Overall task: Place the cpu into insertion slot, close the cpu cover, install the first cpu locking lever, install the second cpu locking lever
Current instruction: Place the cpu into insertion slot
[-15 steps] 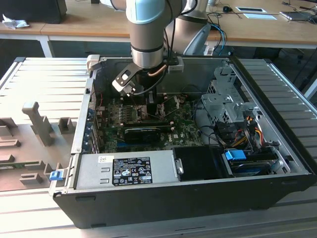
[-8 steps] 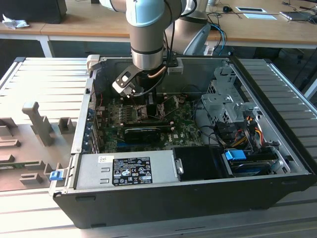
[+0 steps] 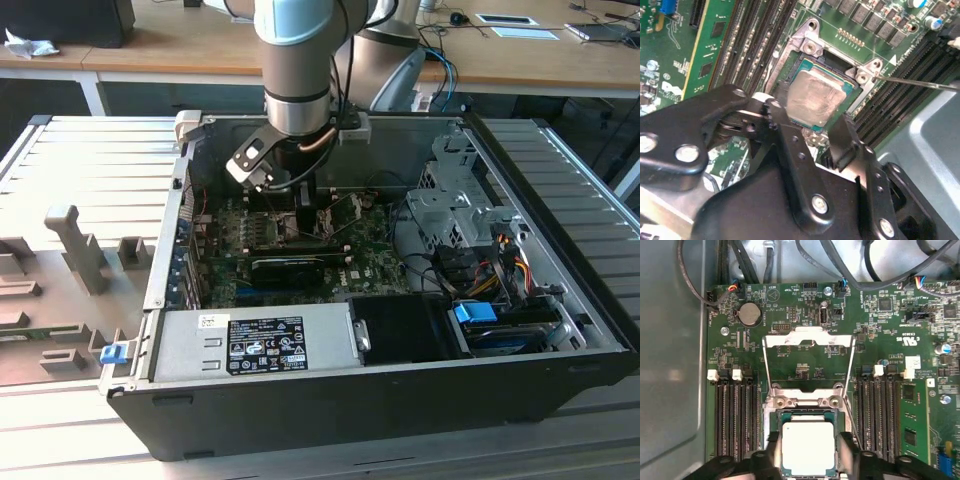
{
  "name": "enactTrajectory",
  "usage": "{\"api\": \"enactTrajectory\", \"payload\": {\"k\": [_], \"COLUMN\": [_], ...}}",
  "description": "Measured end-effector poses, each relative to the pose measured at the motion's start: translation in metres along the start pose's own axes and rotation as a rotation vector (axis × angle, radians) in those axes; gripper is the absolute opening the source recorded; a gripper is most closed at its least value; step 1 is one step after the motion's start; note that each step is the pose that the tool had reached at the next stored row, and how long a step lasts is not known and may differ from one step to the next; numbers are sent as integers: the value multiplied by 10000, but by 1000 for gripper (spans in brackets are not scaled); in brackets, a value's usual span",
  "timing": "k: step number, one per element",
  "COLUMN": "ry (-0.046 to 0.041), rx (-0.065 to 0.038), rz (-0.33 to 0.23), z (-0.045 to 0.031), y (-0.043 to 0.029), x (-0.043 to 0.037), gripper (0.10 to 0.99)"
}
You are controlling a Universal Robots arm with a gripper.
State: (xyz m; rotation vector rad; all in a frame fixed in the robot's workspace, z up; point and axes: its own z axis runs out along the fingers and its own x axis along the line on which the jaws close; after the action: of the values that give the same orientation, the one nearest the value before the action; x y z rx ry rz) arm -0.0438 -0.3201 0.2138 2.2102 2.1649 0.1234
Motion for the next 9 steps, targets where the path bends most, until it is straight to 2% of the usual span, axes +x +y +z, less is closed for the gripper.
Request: {"api": "enactTrajectory", "payload": {"k": [1,2,3,4,6,7,8,9], "ry": [1,1,0,0,1,0,1,0], "rx": [1,4,6,8,10,11,12,11], "rz": [0,1,1,0,0,1,1,1], "z": [-9,-17,-24,-29,-47,-64,-72,-79], "y": [2,4,6,8,12,14,14,15], "x": [0,1,1,1,1,2,2,2], "gripper": [459,459,400,400,278,157,157,106]}}
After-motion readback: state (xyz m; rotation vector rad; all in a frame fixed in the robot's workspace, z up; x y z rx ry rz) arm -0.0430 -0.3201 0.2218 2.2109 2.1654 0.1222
